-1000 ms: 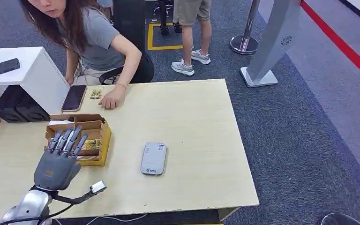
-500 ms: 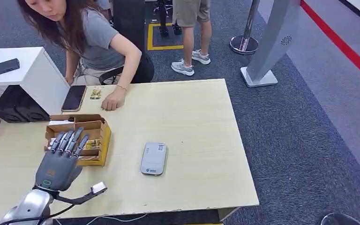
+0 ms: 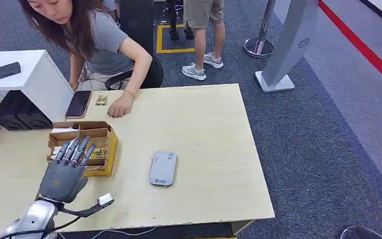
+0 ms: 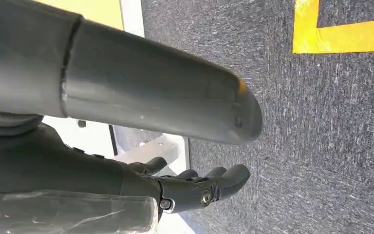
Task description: Pass the card to the sensor for recognition and then transmit it.
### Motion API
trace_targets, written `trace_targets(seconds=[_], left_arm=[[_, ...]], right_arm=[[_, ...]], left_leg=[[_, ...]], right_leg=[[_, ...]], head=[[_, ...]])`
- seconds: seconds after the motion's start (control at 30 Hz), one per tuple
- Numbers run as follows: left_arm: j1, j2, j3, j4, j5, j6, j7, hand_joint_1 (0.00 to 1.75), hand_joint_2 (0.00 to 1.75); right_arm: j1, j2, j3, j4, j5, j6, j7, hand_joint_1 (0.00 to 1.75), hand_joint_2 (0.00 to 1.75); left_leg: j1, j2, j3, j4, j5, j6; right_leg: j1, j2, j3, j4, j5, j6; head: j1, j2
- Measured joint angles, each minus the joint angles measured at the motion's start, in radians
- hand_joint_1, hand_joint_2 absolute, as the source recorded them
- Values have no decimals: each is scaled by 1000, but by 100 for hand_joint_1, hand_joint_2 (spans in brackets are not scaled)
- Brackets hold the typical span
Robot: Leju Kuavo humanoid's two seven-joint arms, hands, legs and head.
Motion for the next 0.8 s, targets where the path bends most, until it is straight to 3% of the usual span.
trace_targets(seconds=[0.07, 0.1, 0.23, 0.27, 0.3, 0.33, 0.37, 0.4, 0.43, 0.5, 0.53, 0.57, 0.7, 0.8], left_arm=[[-6, -2, 0, 13, 4, -10, 0, 44, 175], [-9, -3, 0, 19, 5, -14, 0, 72, 175], [-15, -6, 0, 42, 15, -27, 1, 80, 175], [-16, -7, 0, 46, 18, -28, 1, 72, 175], [-18, -8, 0, 52, 18, -33, 2, 80, 175], [-20, -8, 0, 58, 18, -37, 2, 77, 175], [-23, -9, 0, 66, 19, -39, 3, 106, 175], [-25, -10, 0, 73, 21, -41, 3, 119, 175], [-26, -10, 0, 79, 21, -43, 3, 106, 175], [-28, -12, 0, 92, 23, -45, 5, 106, 175], [-29, -14, 0, 97, 24, -45, 8, 86, 175], [-31, -14, 0, 101, 25, -45, 9, 80, 175], [-33, -16, 0, 114, 27, -47, 15, 89, 175], [-33, -18, 0, 122, 27, -47, 18, 73, 175]], right_arm=[[0, 0, 0, 0, 0, 0, 0, 0, 0], [0, 0, 0, 0, 0, 0, 0, 0, 0], [0, 0, 0, 0, 0, 0, 0, 0, 0], [0, 0, 0, 0, 0, 0, 0, 0, 0], [0, 0, 0, 0, 0, -1, 0, 0, 0], [0, 0, 0, 0, 0, -2, 0, 0, 0], [0, 0, 0, 0, 1, -3, 0, 0, 0], [0, 0, 0, 0, 1, -5, 0, 0, 0], [0, 0, 0, 0, 1, -6, 0, 0, 0], [0, 0, 0, 0, 2, -7, 0, 0, 0], [0, 0, 0, 0, 2, -8, 0, 0, 0], [0, 0, 0, 0, 2, -9, 0, 0, 0], [0, 0, 0, 0, 2, -10, 0, 0, 0], [0, 0, 0, 0, 2, -10, 0, 0, 0]], left_leg=[[0, 0, 0, 0, 0, 0], [0, 0, 0, 0, 0, 0], [0, 0, 0, 0, 0, 0], [0, 0, 0, 0, 0, 0], [0, 0, 0, 0, 0, 0], [0, 0, 0, 0, 0, 0], [0, 0, 0, 0, 0, 0], [0, 0, 0, 0, 0, 0], [0, 0, 0, 0, 0, 0], [0, 0, 0, 0, 0, 0], [0, 0, 0, 0, 0, 0], [0, 0, 0, 0, 0, 0], [0, 0, 0, 0, 0, 0], [0, 0, 0, 0, 0, 0]], right_leg=[[0, 0, 0, 0, 0, 0], [0, 0, 0, 0, 0, 0], [0, 0, 0, 0, 0, 0], [0, 0, 0, 0, 0, 0], [0, 0, 0, 0, 0, 0], [0, 0, 0, 0, 0, 0], [0, 0, 0, 0, 0, 0], [0, 0, 0, 0, 0, 0], [0, 0, 0, 0, 0, 0], [0, 0, 0, 0, 0, 0], [0, 0, 0, 0, 0, 0], [0, 0, 0, 0, 0, 0], [0, 0, 0, 0, 0, 0], [0, 0, 0, 0, 0, 0]], head=[[0, 0], [0, 0], [0, 0], [0, 0], [0, 0], [0, 0], [0, 0], [0, 0], [0, 0], [0, 0], [0, 0], [0, 0], [0, 0], [0, 0]])
